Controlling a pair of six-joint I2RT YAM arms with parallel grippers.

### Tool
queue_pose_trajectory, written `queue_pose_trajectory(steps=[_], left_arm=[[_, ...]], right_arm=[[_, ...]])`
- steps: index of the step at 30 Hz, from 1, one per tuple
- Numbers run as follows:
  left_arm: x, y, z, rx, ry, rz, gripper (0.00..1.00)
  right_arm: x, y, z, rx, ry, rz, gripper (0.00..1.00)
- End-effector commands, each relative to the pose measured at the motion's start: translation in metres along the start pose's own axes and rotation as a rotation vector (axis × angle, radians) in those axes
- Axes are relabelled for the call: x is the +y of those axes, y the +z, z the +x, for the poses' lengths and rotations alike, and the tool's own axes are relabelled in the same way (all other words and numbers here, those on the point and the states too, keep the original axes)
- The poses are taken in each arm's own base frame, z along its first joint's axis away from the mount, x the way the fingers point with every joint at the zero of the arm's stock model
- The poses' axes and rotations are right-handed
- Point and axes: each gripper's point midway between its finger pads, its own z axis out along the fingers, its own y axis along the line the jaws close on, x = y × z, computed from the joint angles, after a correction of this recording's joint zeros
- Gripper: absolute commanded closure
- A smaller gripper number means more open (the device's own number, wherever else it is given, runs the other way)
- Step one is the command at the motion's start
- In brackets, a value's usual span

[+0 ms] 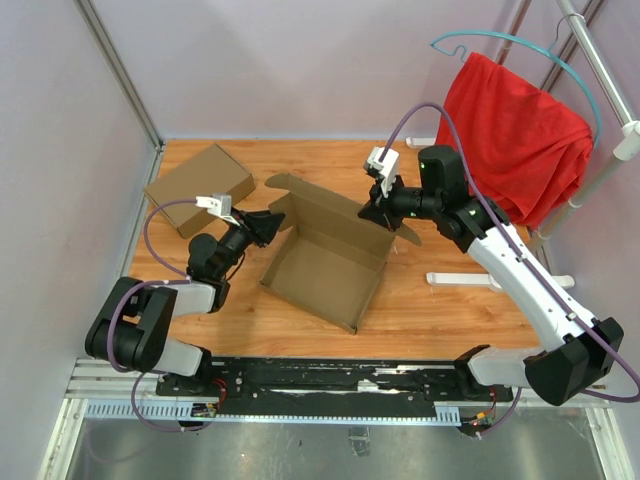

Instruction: Fold the paper box

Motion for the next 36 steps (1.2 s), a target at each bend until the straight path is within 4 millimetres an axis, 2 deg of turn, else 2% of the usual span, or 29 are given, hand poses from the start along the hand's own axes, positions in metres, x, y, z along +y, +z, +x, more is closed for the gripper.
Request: queue_pose_trajectory(steps=[1, 5, 9, 28, 36], left_arm=[[-0.02, 0.006, -0.017, -0.041, 0.002, 0.086, 0.65], [-0.029, 0.007, -0.02, -0.019, -0.014, 0.113, 0.74], [-0.037, 0.004, -0.02, -0.001, -0.025, 0.135, 0.77], [-0.036, -0.027, 0.016, 0.098, -0.074, 0.103, 0.76], [-0.032, -0.044, 0.024, 0.129, -0.045, 0.066, 0.7]], right_arm=[[0.003, -0.006, -0.019, -0.045, -0.034, -0.016, 0.99], [0.004, -0.004, -0.019, -0.044, -0.029, -0.022, 0.99], [0.004, -0.002, -0.016, -0.036, -0.019, -0.028, 0.99], [0.007, 0.009, -0.012, 0.007, -0.025, -0.021, 0.98], [0.021, 0.008, -0.007, 0.039, -0.052, -0.043, 0.99]])
